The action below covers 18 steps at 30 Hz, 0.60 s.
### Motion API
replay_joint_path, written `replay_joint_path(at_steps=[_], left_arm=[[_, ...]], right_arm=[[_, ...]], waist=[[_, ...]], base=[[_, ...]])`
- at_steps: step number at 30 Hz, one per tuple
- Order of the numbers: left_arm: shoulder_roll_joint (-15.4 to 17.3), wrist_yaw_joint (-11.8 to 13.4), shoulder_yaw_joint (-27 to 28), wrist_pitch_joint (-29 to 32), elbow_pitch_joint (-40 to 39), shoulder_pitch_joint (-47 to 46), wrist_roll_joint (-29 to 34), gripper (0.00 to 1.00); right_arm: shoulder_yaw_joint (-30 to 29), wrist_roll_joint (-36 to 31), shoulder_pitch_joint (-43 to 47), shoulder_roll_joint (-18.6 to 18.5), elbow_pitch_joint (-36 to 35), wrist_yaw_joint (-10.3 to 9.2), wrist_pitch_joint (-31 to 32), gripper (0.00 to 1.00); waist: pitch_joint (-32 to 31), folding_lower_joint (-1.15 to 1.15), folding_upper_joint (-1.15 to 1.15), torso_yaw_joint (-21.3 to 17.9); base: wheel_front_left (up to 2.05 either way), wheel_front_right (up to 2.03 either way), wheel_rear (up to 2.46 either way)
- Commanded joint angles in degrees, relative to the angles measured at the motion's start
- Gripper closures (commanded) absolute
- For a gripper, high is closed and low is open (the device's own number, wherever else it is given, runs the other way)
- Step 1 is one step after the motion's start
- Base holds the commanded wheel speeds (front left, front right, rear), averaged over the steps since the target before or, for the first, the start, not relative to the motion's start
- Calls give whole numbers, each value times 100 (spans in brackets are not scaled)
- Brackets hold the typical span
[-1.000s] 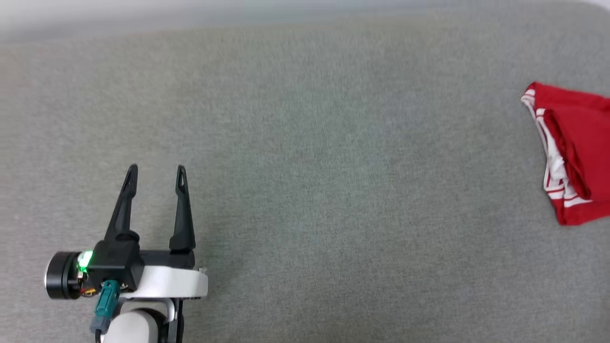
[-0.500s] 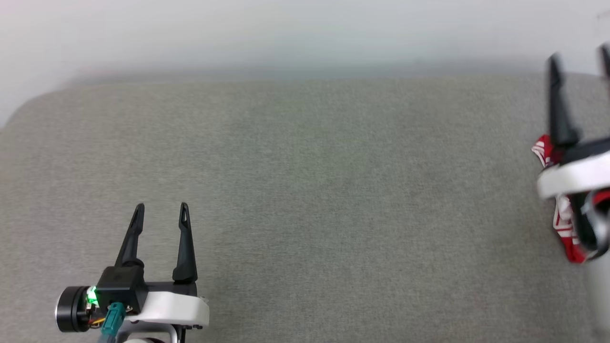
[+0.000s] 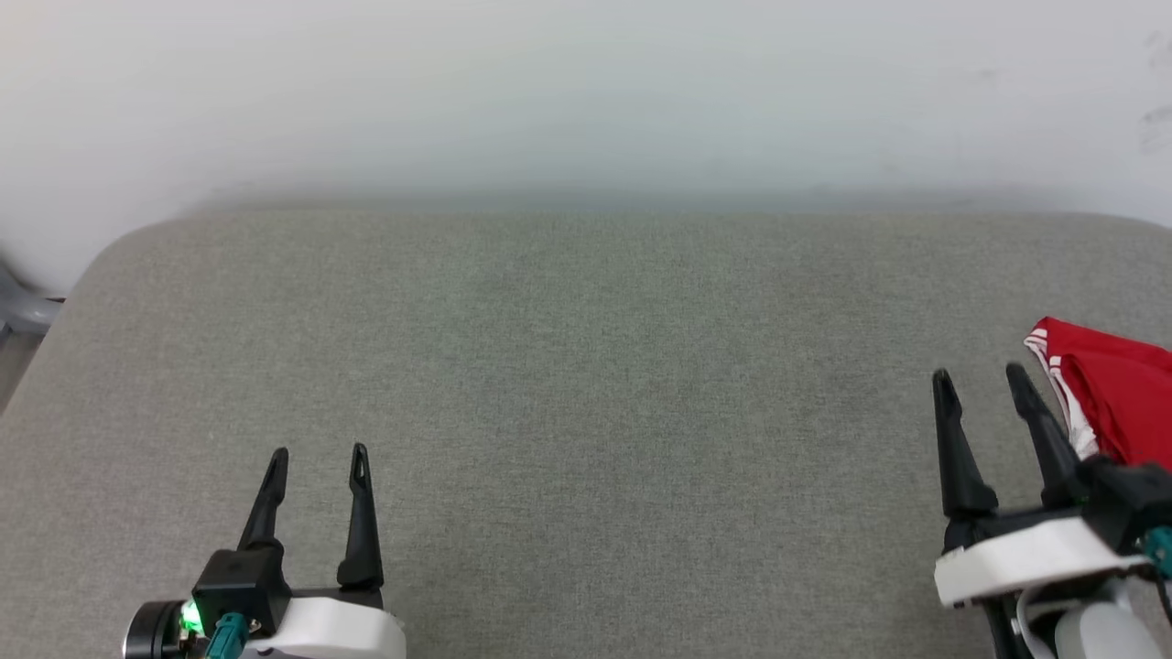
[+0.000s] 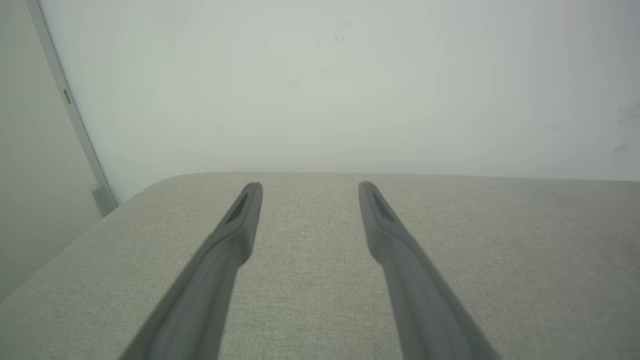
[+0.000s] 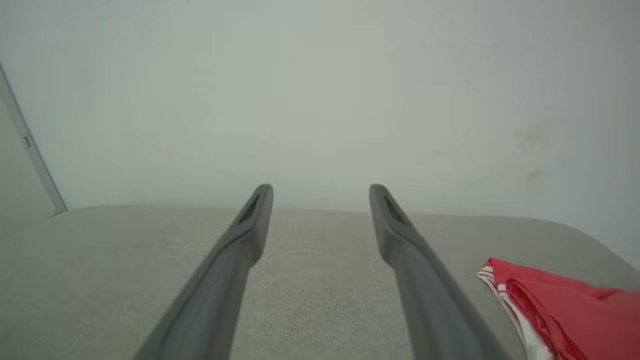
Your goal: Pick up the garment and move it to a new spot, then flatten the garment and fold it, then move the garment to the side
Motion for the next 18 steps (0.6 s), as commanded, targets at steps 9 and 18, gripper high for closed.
replay_joint_path(at_steps=[9, 18], left_arm=[[-18, -127, 20, -13, 181, 218, -28, 0], [-29, -197, 28, -13, 279, 292, -7, 0]], right_arm=[[-164, -136, 823, 215, -345, -5, -9, 0], [-275, -165, 1163, 298, -417, -5, -8, 0]], waist=[[-225, 1, 0, -69], [-302, 1, 0, -77]], base=[[0, 0, 0], [0, 0, 0]])
